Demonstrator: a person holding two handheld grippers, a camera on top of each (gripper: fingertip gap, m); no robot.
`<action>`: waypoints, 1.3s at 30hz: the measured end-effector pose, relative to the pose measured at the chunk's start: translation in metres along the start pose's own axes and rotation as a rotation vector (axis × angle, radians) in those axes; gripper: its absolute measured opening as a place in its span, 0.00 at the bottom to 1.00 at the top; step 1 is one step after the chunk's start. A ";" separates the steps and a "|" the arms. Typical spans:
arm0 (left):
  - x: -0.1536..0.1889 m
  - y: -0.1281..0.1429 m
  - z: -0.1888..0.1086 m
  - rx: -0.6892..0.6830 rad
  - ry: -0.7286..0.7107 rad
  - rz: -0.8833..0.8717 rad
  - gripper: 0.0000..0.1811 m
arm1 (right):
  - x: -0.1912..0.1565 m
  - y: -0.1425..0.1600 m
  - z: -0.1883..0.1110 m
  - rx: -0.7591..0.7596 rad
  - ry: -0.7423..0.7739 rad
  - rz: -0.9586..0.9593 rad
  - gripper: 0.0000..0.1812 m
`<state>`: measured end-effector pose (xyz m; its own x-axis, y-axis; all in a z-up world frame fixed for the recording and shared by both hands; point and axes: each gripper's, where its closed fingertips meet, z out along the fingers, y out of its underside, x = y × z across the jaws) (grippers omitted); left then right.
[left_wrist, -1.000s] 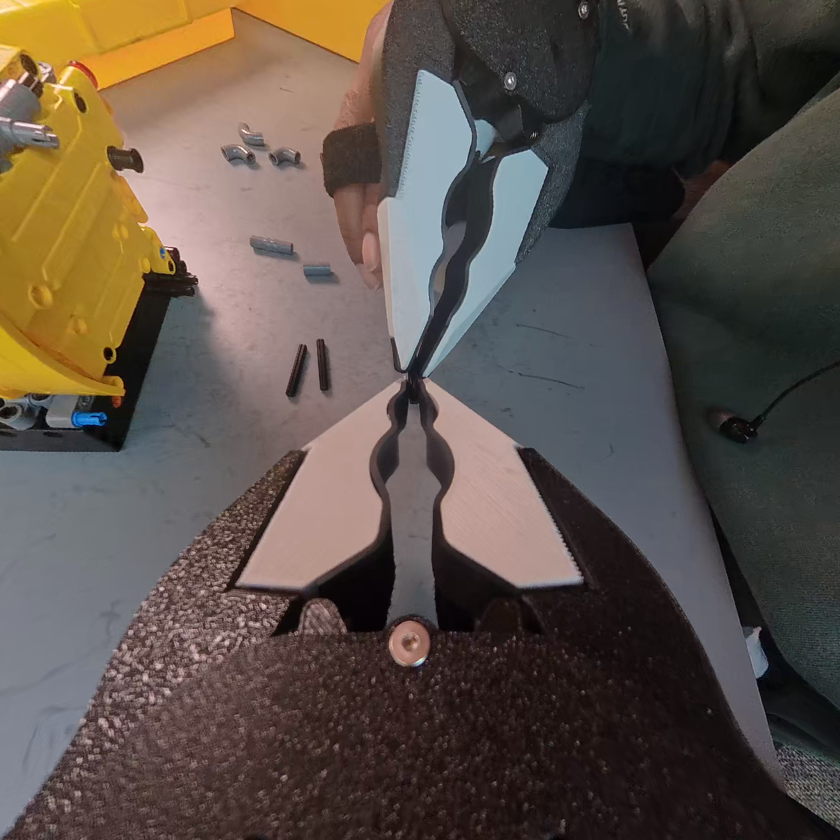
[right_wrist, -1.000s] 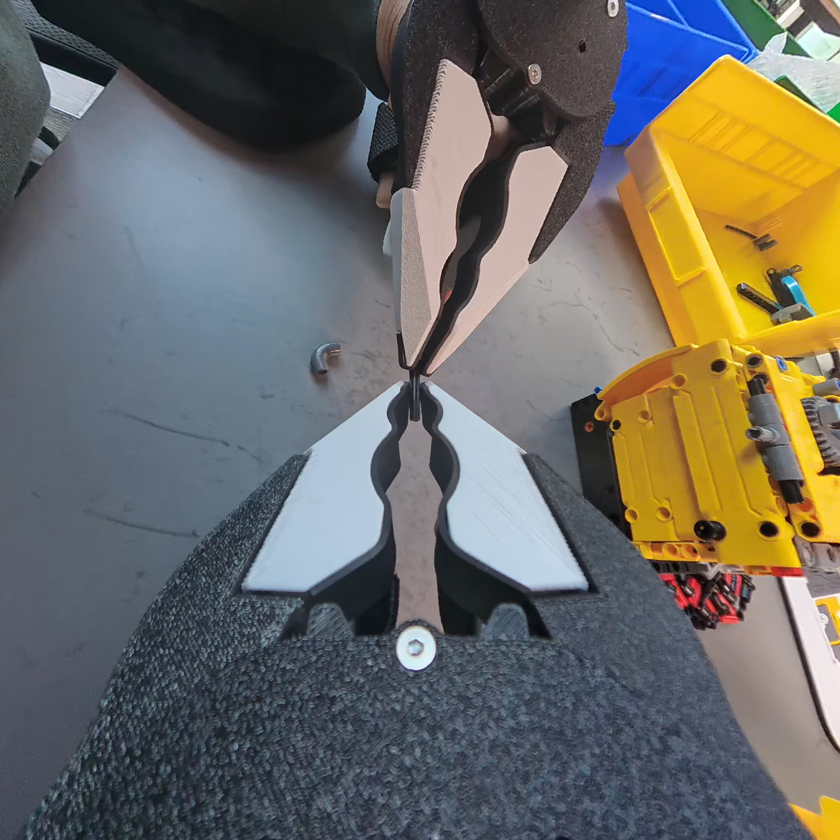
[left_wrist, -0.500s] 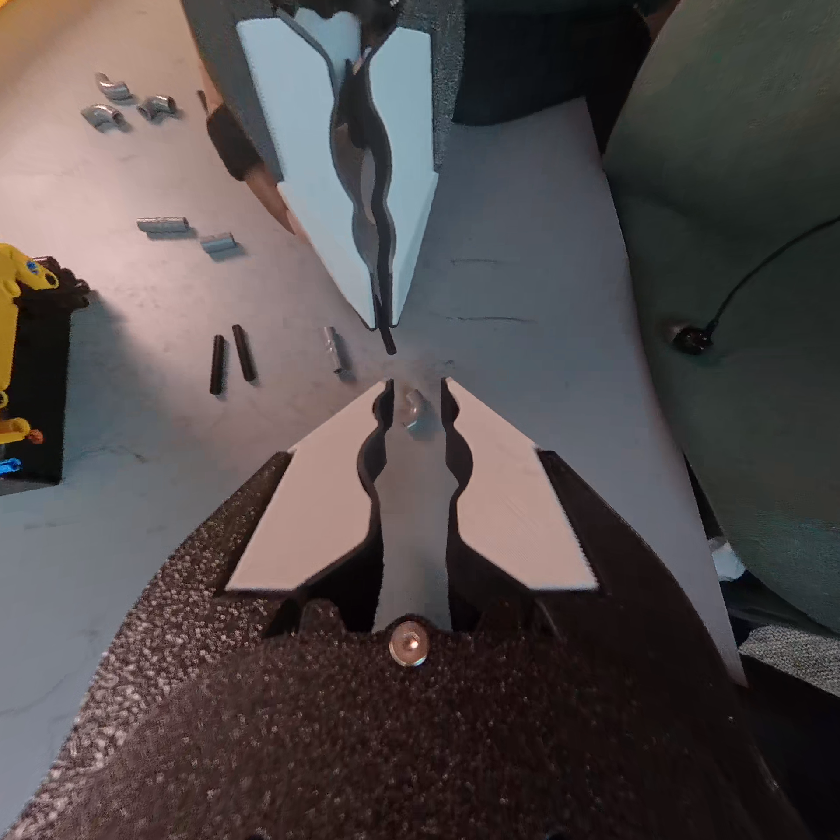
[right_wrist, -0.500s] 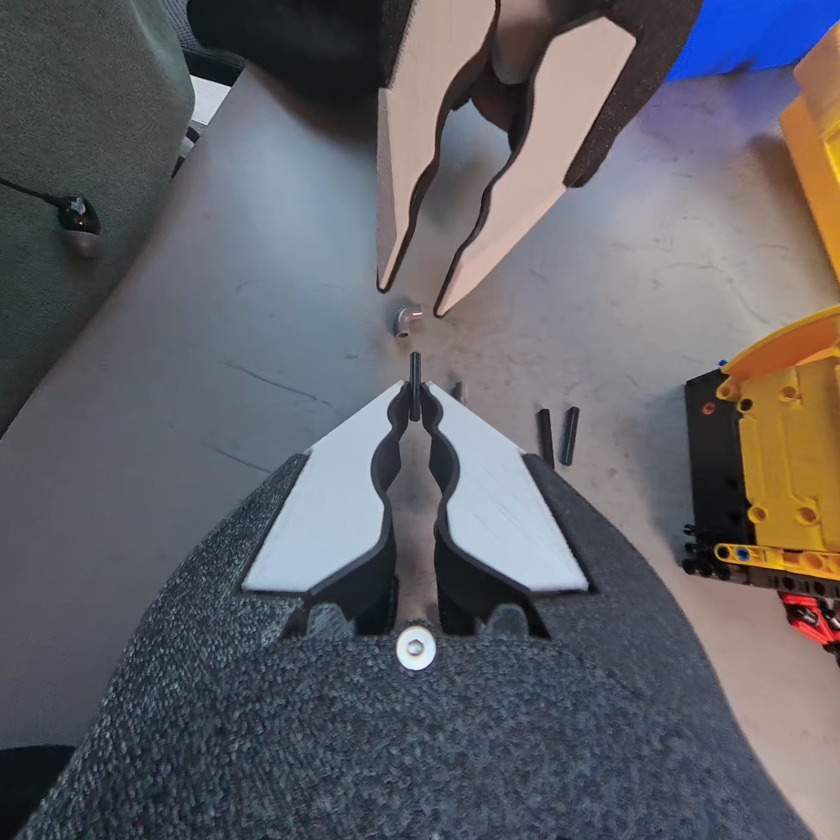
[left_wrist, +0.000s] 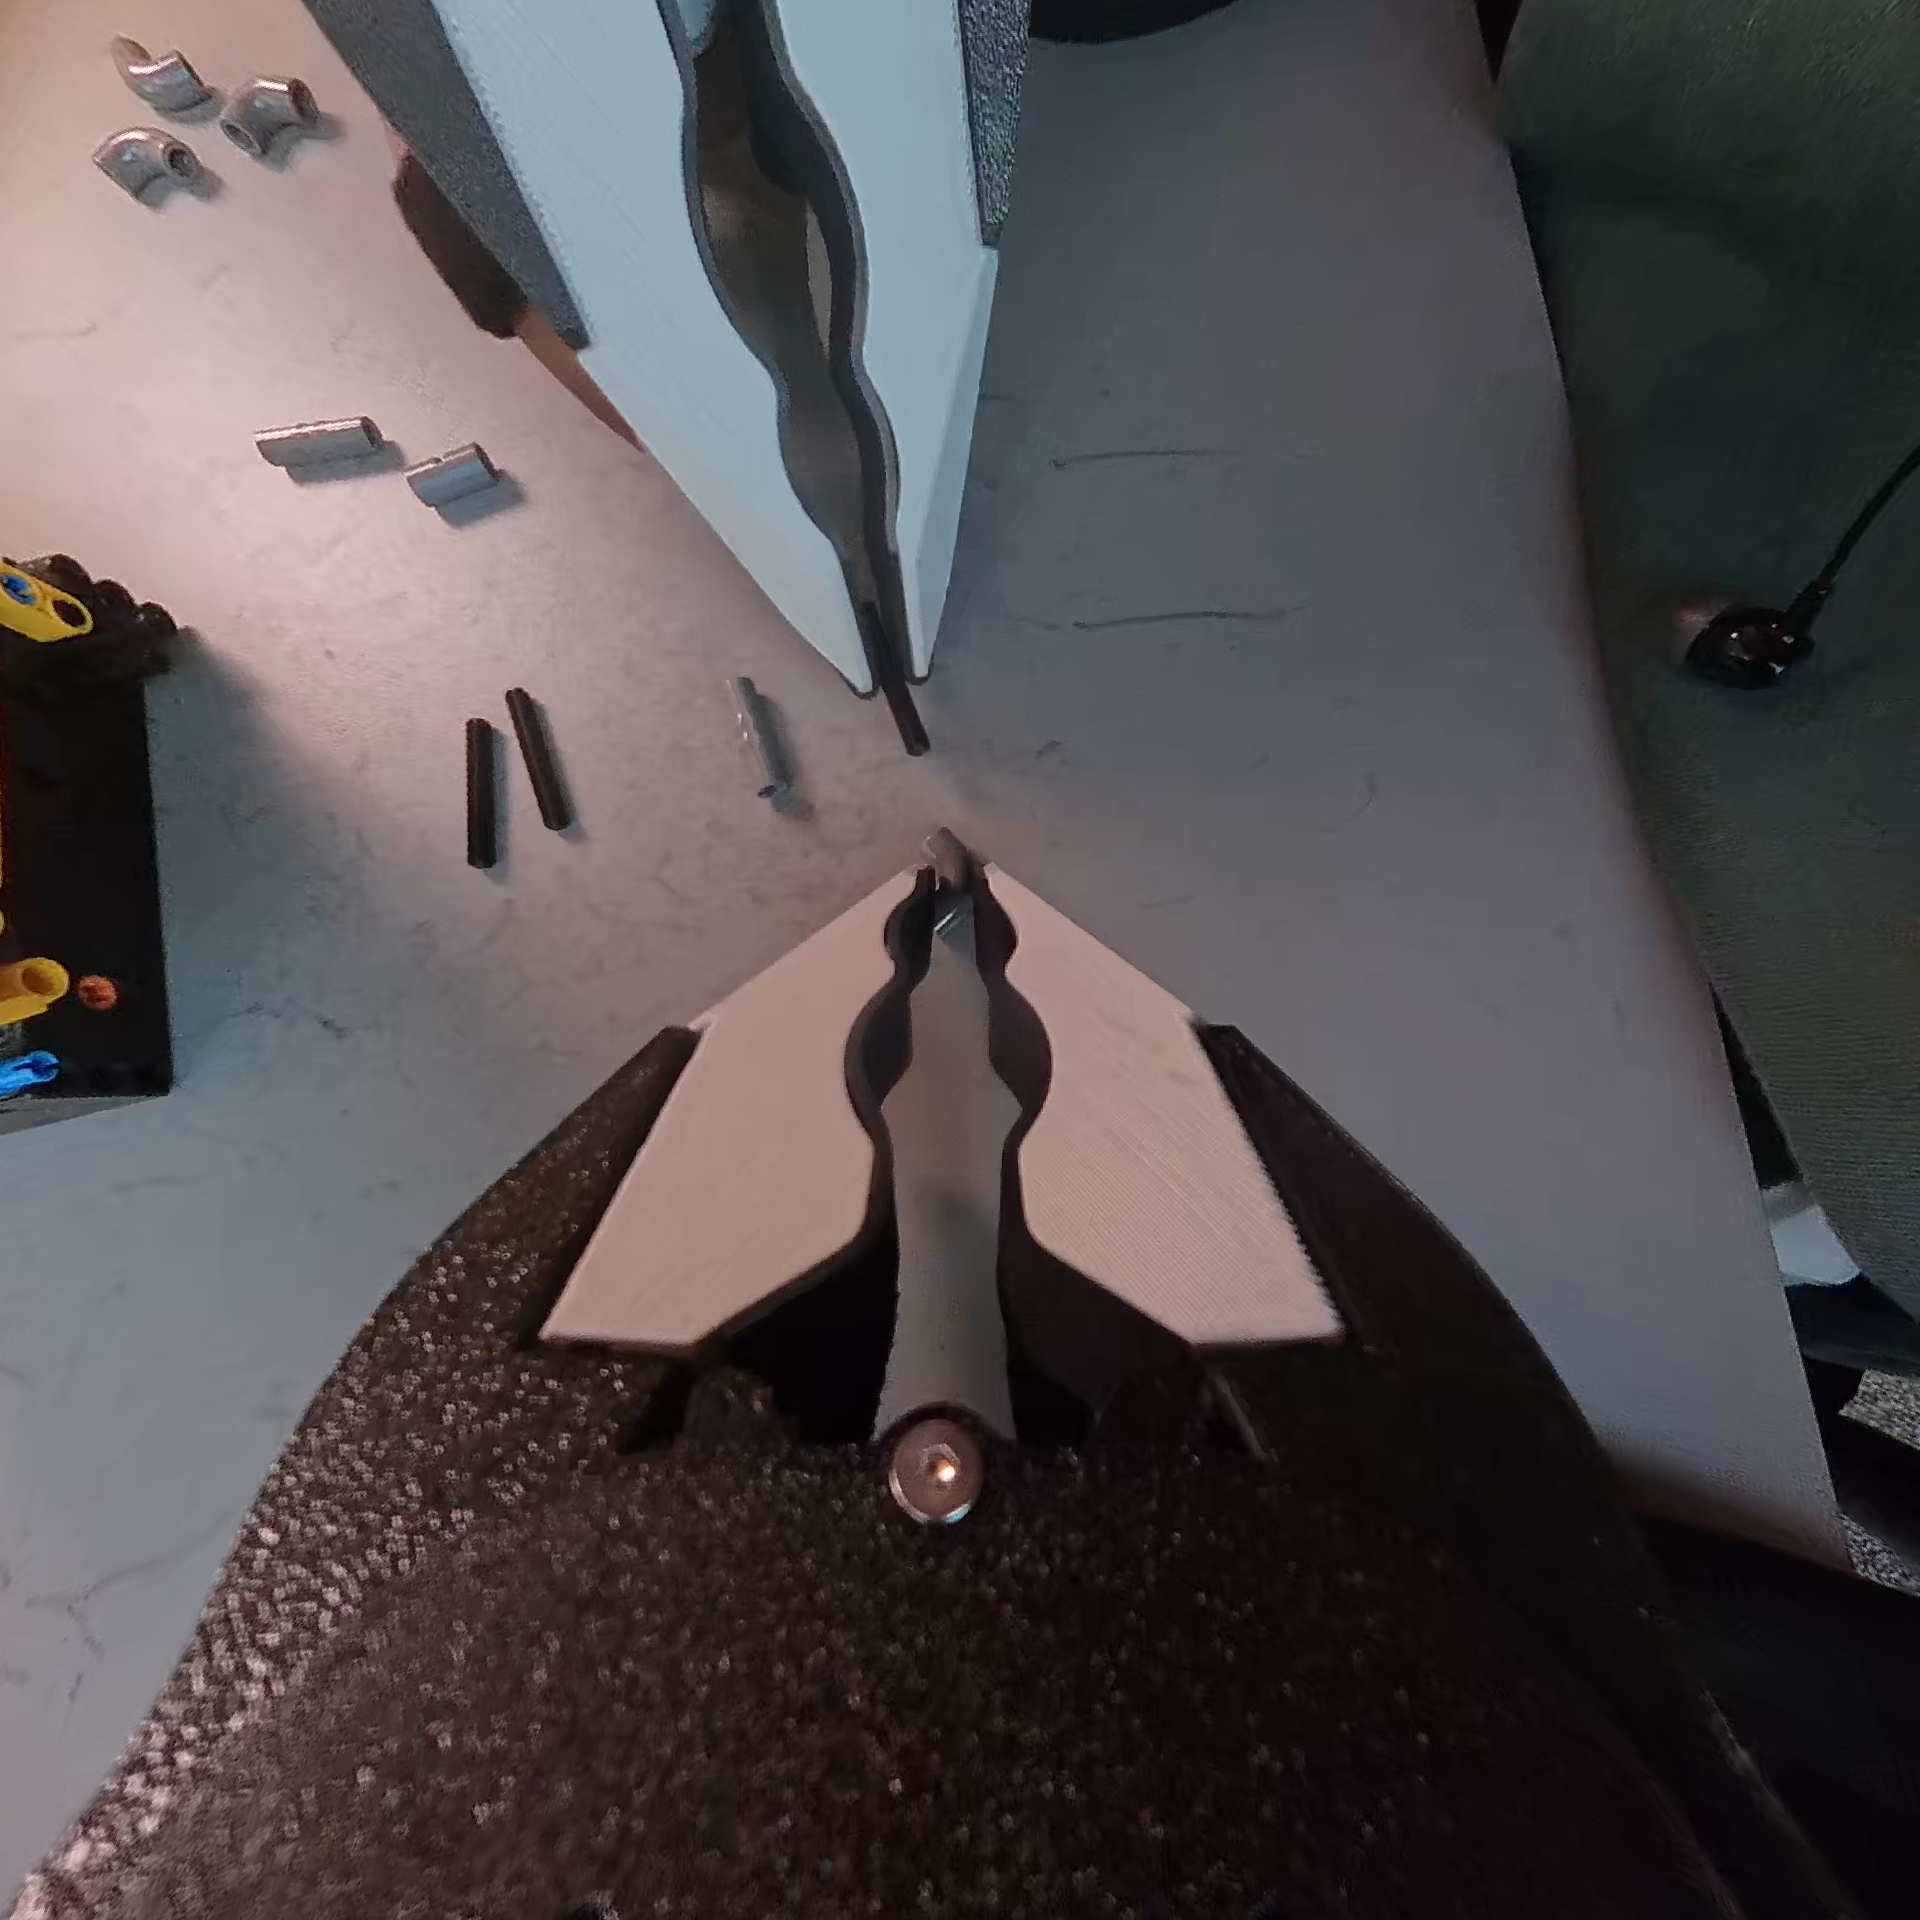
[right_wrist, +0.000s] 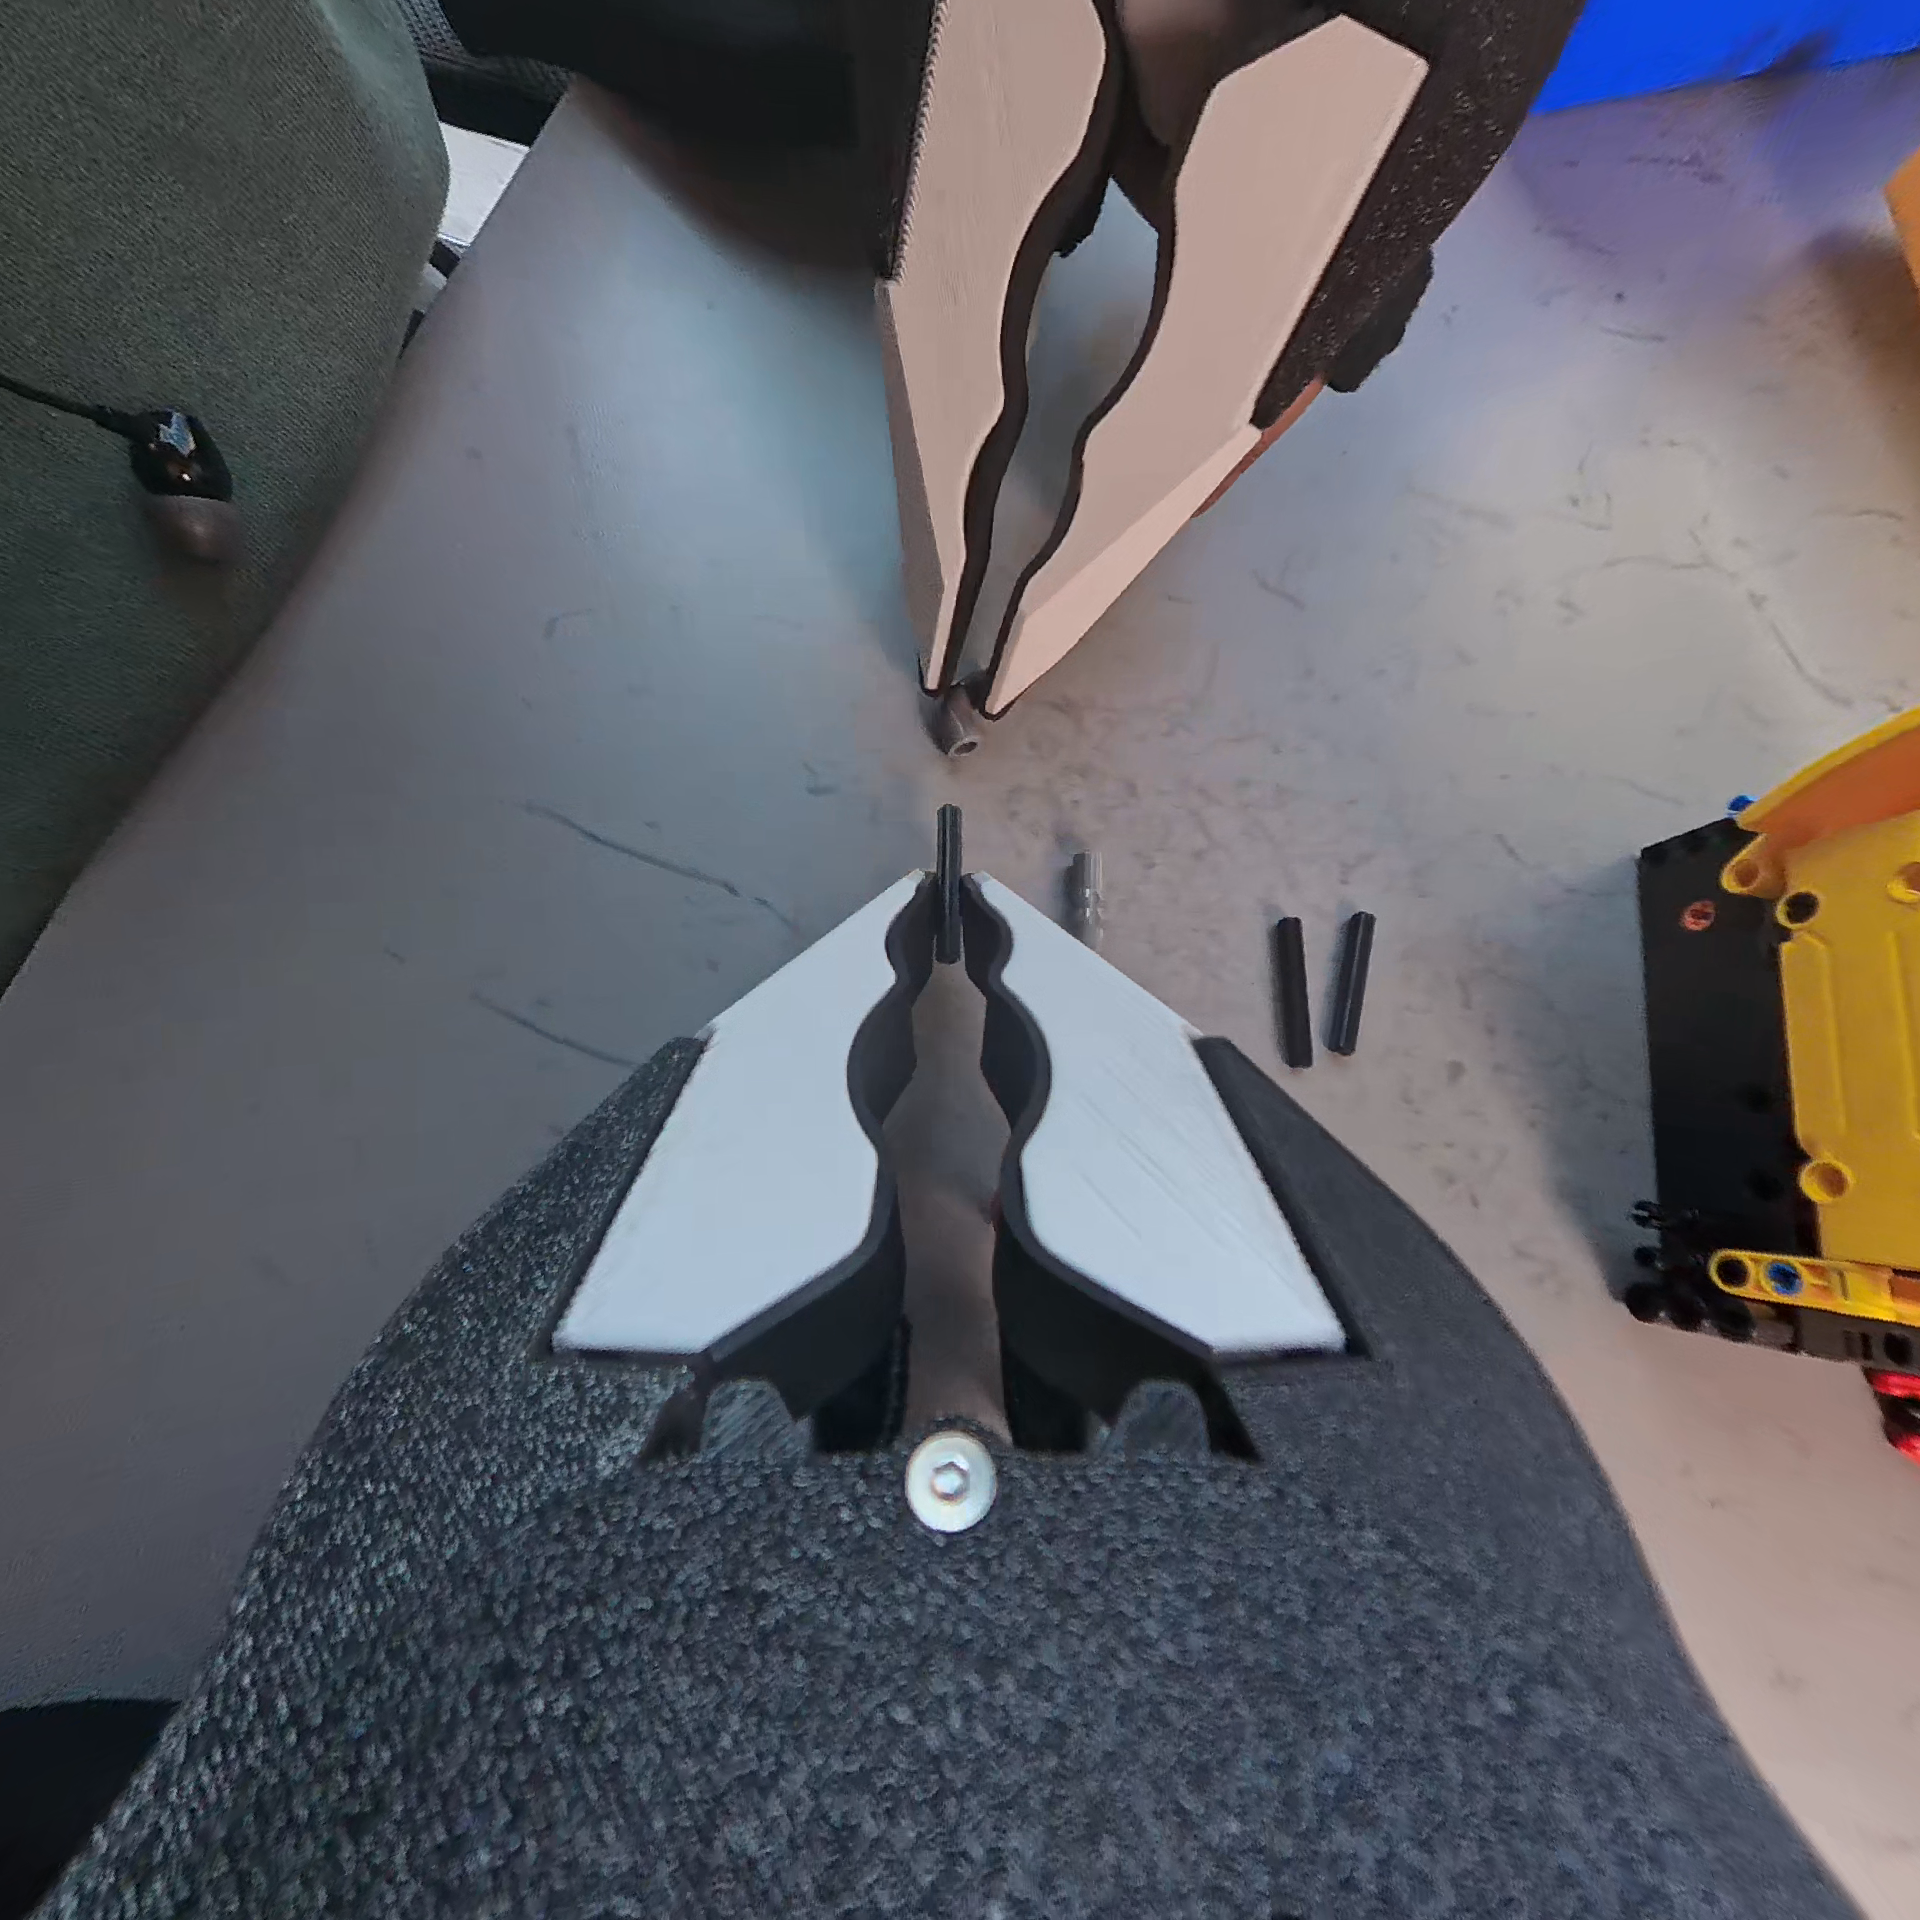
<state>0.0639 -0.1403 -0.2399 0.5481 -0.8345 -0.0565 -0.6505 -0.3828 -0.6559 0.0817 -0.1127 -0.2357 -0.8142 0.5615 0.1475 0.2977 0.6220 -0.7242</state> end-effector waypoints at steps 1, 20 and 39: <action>0.000 0.000 0.000 0.003 0.003 -0.001 0.04 | -0.001 0.000 0.001 -0.005 -0.001 -0.003 0.02; 0.004 -0.019 0.002 0.150 0.030 0.092 0.04 | -0.004 -0.011 -0.007 0.064 -0.018 0.004 0.02; 0.006 -0.041 -0.013 0.337 0.070 0.088 0.04 | -0.004 -0.022 -0.018 0.121 -0.009 0.002 0.02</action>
<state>0.0877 -0.1347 -0.2036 0.4531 -0.8879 -0.0800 -0.4772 -0.1658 -0.8630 0.0876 -0.1189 -0.2079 -0.8183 0.5573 0.1407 0.2371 0.5503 -0.8006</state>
